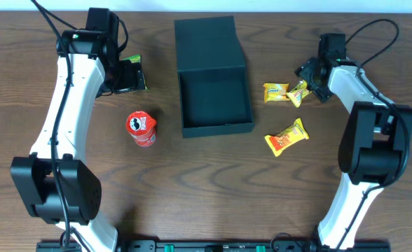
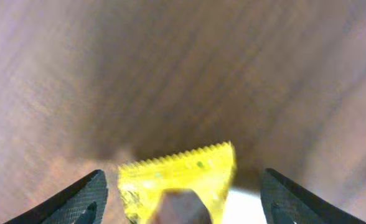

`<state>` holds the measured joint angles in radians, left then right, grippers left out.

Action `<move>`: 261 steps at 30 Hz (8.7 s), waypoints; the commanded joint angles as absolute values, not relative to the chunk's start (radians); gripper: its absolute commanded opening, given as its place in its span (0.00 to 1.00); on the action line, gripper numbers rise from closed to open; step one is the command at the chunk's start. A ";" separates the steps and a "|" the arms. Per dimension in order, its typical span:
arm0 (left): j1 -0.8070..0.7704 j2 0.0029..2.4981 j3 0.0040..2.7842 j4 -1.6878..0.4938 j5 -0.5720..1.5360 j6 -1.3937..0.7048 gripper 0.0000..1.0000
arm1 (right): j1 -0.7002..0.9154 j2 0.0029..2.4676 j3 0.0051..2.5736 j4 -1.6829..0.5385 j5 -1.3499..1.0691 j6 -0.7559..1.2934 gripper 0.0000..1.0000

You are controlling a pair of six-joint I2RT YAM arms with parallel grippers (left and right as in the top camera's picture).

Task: Pack container
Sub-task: 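Grasp the yellow-red candy packet with the right gripper, then carry the candy packet over the green box with the right gripper, then lower the candy packet into the box and open the right gripper, then withdraw the right gripper from the box toward the right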

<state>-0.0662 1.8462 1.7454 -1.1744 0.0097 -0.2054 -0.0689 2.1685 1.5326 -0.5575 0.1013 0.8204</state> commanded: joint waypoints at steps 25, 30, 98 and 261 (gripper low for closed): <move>-0.066 1.844 1.763 -1.222 -0.055 -0.179 0.95 | -0.070 2.273 1.668 -0.796 -0.027 0.923 0.48; -0.066 1.844 1.763 -1.222 -0.055 -0.179 0.95 | -0.070 2.273 1.668 -0.839 -0.007 0.907 0.44; 0.036 1.843 1.763 -1.133 -0.245 -0.363 0.96 | 0.459 2.277 2.122 -1.265 -0.068 -0.376 0.44; 0.052 1.843 1.763 -1.210 -0.220 -0.239 0.95 | 0.519 2.444 2.234 -1.039 -0.389 -0.042 0.03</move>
<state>0.0544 1.8462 1.7454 -1.2076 -0.2100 -0.2565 0.5098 2.4344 2.2299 -1.0595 -0.3141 -0.0338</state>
